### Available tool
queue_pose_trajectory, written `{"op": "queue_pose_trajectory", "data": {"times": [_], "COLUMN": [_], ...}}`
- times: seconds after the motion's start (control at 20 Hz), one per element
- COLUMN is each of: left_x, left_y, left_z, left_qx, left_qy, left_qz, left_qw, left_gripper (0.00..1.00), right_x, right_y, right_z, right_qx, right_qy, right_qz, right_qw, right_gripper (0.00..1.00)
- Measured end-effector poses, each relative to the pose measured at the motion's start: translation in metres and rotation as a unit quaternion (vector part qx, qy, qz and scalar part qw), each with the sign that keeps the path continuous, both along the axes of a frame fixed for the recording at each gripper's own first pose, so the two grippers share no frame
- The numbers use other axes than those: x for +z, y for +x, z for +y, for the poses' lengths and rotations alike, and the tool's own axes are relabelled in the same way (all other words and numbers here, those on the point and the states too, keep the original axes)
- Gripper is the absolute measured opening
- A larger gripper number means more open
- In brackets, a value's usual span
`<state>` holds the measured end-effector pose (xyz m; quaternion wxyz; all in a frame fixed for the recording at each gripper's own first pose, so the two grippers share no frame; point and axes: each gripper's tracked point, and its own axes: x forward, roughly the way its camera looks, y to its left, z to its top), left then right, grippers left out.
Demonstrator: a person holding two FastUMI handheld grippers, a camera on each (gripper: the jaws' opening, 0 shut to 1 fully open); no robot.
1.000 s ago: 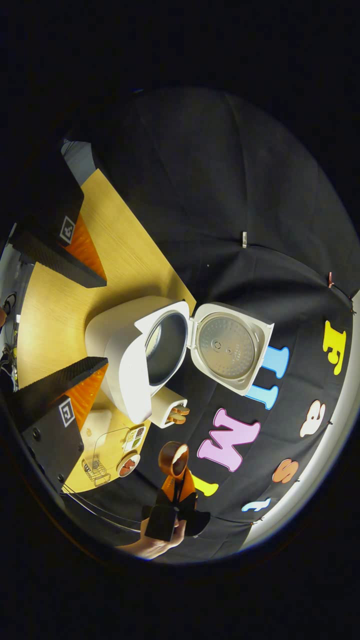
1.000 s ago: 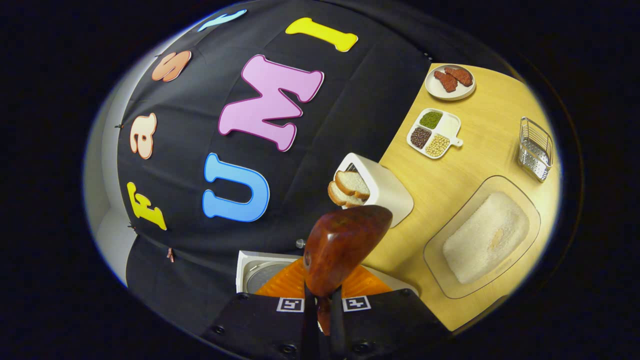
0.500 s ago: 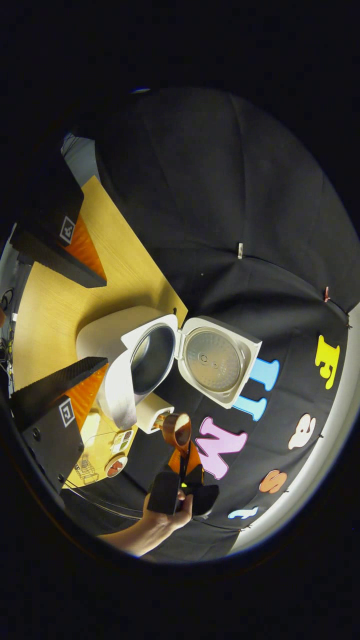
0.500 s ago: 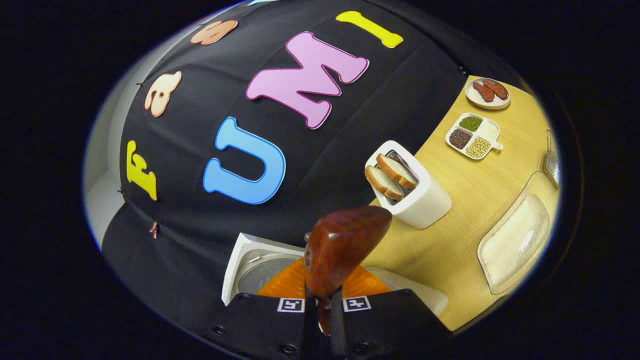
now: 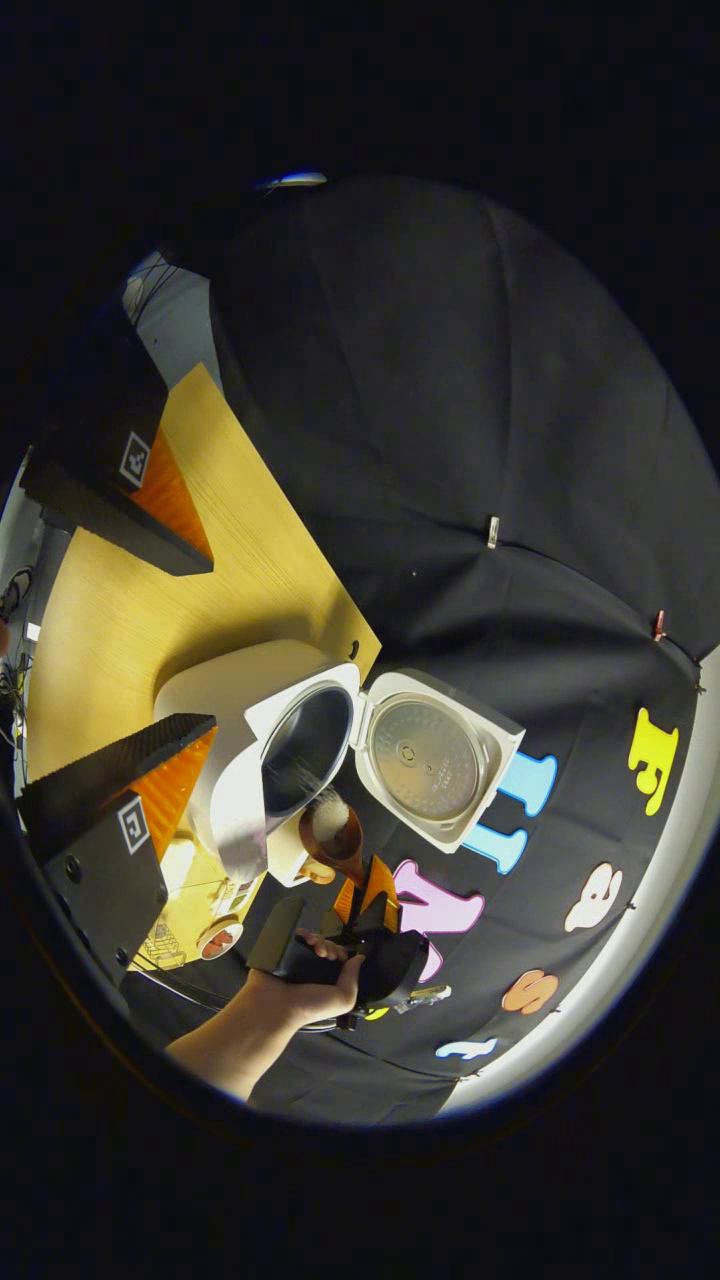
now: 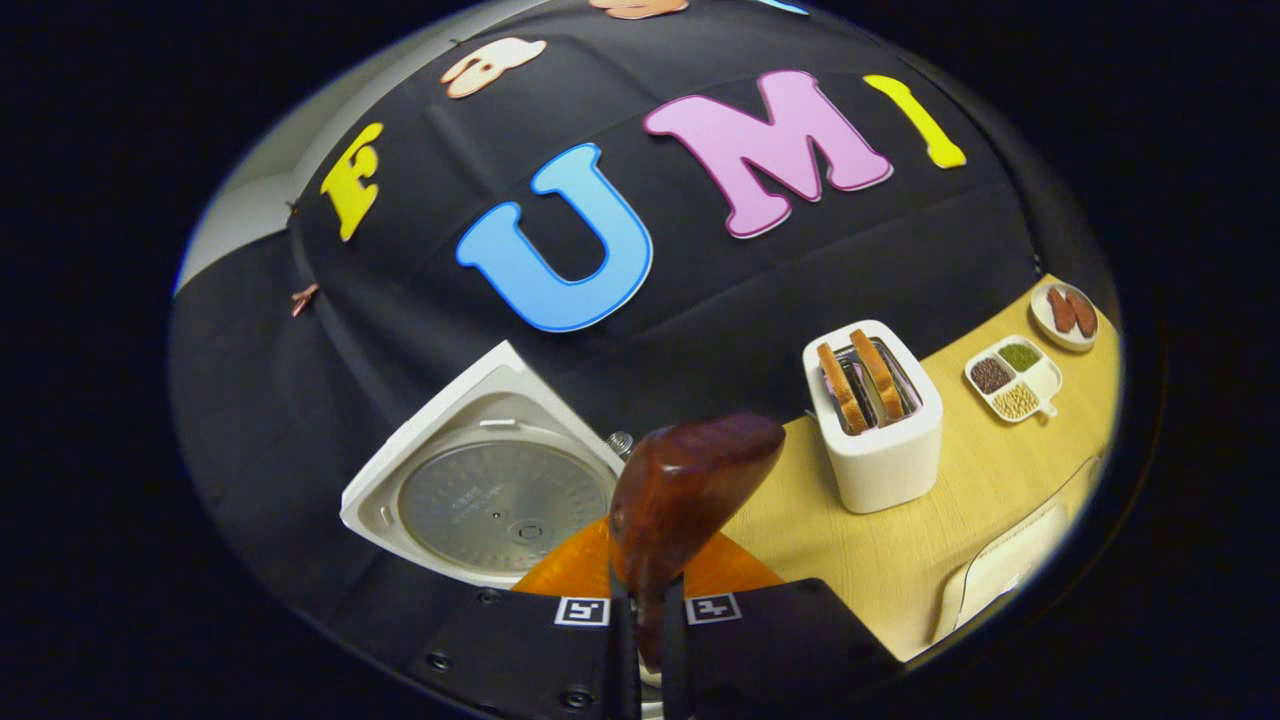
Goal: Close the left gripper, press the button to open the rice cooker; take a wooden spoon from the chopstick holder with the right hand, scoop a spoonful of rice and pour it into the rice cooker, then put the wooden spoon back into the chopstick holder.
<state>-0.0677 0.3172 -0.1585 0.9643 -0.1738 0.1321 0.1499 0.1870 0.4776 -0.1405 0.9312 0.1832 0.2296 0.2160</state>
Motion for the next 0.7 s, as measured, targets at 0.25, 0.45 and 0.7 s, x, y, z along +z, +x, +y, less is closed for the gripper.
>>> {"op": "queue_pose_trajectory", "data": {"times": [0.25,0.45,0.7], "left_x": [0.002,0.002,-0.002], "left_y": [-0.004,-0.008,-0.016], "left_z": [0.004,-0.003,-0.013], "left_qx": [0.004,0.001,0.002], "left_qy": [0.006,0.014,0.014], "left_qz": [-0.005,-0.009,-0.009], "left_qw": [1.000,1.000,1.000], "left_gripper": [0.96,0.96,0.96], "right_x": [-0.006,-0.017,-0.017], "right_y": [-0.018,-0.032,-0.049], "right_z": [0.035,0.057,0.079], "right_qx": [0.090,0.141,0.202], "right_qy": [-0.084,-0.092,-0.147], "right_qz": [-0.083,-0.094,-0.154], "right_qw": [0.989,0.981,0.956], "right_gripper": [0.12,0.13,0.13]}}
